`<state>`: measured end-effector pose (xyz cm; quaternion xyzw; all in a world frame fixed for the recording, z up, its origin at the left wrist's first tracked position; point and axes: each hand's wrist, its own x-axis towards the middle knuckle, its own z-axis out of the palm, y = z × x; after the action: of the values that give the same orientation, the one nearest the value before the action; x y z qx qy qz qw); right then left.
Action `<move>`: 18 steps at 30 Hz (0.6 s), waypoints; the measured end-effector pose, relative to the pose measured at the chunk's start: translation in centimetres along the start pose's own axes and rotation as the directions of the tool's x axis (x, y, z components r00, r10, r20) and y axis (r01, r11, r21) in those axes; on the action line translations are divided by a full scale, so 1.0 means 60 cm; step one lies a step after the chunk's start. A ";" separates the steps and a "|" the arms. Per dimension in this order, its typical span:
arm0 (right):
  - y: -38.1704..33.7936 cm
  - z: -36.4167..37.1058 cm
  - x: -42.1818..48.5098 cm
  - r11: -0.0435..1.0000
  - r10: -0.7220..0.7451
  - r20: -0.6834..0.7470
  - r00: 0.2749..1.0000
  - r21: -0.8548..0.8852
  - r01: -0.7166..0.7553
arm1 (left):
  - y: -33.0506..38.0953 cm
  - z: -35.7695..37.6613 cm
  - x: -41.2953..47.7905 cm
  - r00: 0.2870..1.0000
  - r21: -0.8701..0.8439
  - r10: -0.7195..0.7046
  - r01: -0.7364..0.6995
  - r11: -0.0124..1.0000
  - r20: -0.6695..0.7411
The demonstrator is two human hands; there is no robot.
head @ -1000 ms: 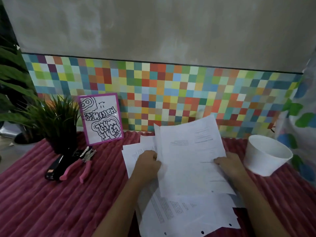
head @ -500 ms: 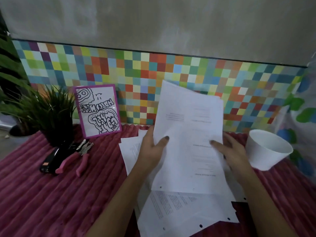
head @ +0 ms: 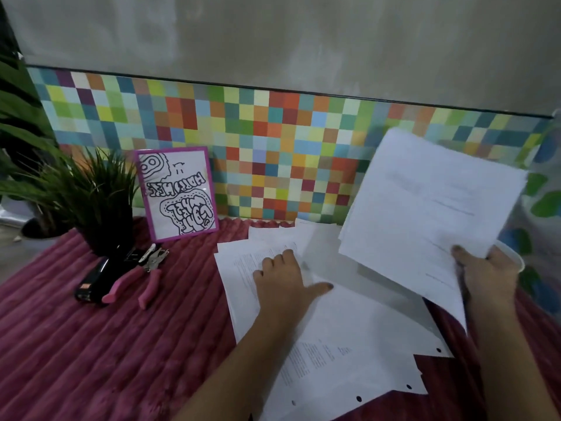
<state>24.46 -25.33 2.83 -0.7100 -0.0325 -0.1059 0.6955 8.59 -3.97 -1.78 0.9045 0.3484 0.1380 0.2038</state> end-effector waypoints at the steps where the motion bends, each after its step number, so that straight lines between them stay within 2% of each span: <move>1: -0.001 0.001 -0.002 1.000 0.017 0.031 0.999 -0.018 -0.017 | 0.003 0.002 -0.001 1.000 0.024 0.018 -0.018 1.000 0.008; 5: -0.010 0.004 -0.005 0.995 0.021 0.109 0.994 -0.103 -0.009 | 0.003 0.002 0.008 1.000 -0.164 0.014 -0.014 0.986 -0.002; 9: -0.011 0.017 -0.016 0.989 0.029 0.203 0.979 -0.151 0.003 | -0.006 -0.011 0.012 0.996 -0.388 -0.067 0.082 0.918 0.051; 12: 0.006 0.036 -0.023 0.975 0.085 0.298 0.951 -0.221 -0.017 | -0.028 -0.024 0.028 0.987 -0.423 -0.062 0.119 0.898 0.146; 14: 0.023 0.052 -0.031 0.956 0.165 0.342 0.925 -0.287 -0.064 | -0.039 -0.036 0.035 0.987 -0.455 -0.030 0.099 0.885 0.157; 16: 0.040 0.066 -0.039 0.937 0.215 0.380 0.900 -0.339 -0.081 | -0.036 -0.042 0.035 0.992 -0.596 -0.064 0.115 0.795 0.106; 18: 0.047 0.075 -0.044 0.922 0.240 0.413 0.878 -0.380 -0.073 | -0.025 -0.042 0.036 0.988 -0.733 -0.109 0.154 0.662 0.109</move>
<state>22.89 -20.65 -0.52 -0.8281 -0.1153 0.1155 0.5363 8.29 -0.81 -0.01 0.7204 0.3211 0.2268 0.5714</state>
